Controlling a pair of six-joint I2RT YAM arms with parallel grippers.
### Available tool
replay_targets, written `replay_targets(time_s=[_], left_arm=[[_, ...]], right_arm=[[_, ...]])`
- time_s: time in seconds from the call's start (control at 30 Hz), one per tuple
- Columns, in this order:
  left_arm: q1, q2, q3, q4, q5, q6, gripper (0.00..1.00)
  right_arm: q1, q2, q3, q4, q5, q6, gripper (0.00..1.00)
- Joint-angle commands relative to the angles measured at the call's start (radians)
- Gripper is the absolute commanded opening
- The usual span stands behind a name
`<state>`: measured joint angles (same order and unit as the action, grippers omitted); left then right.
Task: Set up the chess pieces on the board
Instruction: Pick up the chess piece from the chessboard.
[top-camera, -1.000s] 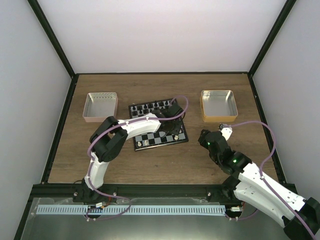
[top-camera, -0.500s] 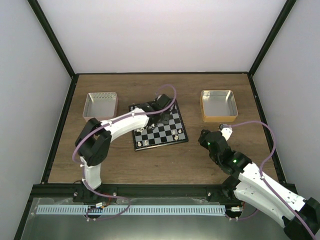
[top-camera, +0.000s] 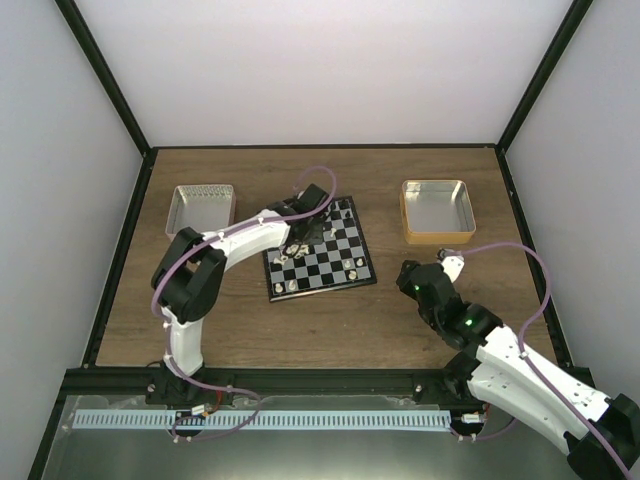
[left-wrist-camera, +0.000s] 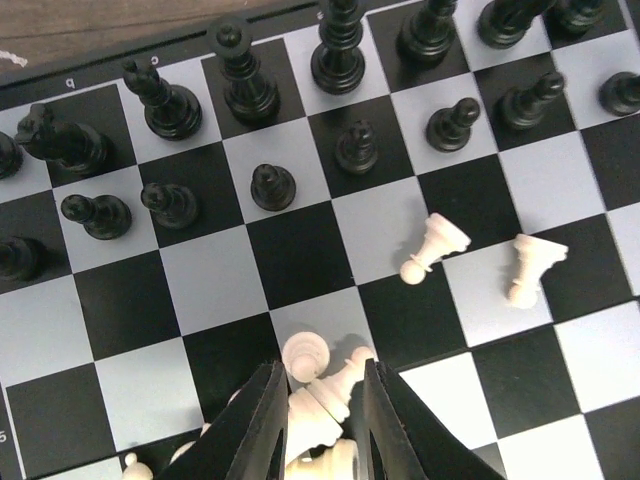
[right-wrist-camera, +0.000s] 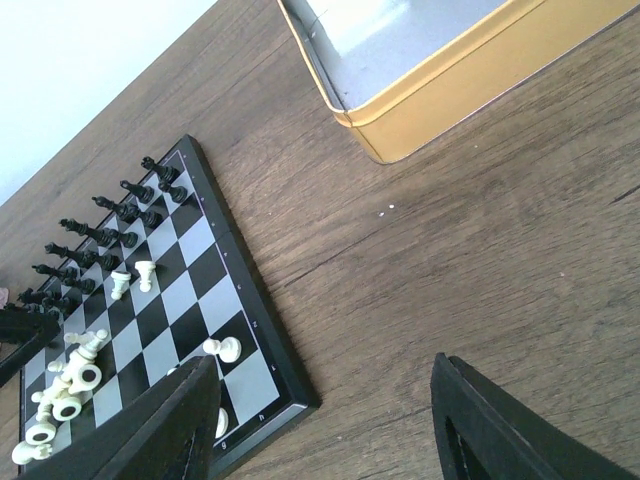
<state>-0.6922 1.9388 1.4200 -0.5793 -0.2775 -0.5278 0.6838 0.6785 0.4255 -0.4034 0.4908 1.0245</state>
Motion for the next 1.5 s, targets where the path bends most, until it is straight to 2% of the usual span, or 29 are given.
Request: replay_targets(time_s=[0.0,0.53,0.97,1.23,1.47], left_arm=[[0.019,0.036,0.006,-0.003,0.015,-0.011,0.24],[0.048,0.081,0.013,0.011,0.059,0.014,0.22],[0.050,0.121,0.083,-0.021,0.046,0.064,0.08],[0.039,0.047,0.065,-0.040,0.048,0.069,0.07],[-0.034,-0.002,0.042,-0.052,0.027,0.049,0.07]], right_arm=[[-0.003,-0.001,0.004,0.006,0.019,-0.016,0.59],[-0.003,-0.002,0.000,0.004,0.023,-0.017,0.59],[-0.003,-0.005,0.000,0.003,0.019,-0.017,0.60],[-0.003,-0.003,-0.002,0.006,0.016,-0.014,0.61],[-0.003,0.010,-0.003,0.017,0.011,-0.009,0.61]])
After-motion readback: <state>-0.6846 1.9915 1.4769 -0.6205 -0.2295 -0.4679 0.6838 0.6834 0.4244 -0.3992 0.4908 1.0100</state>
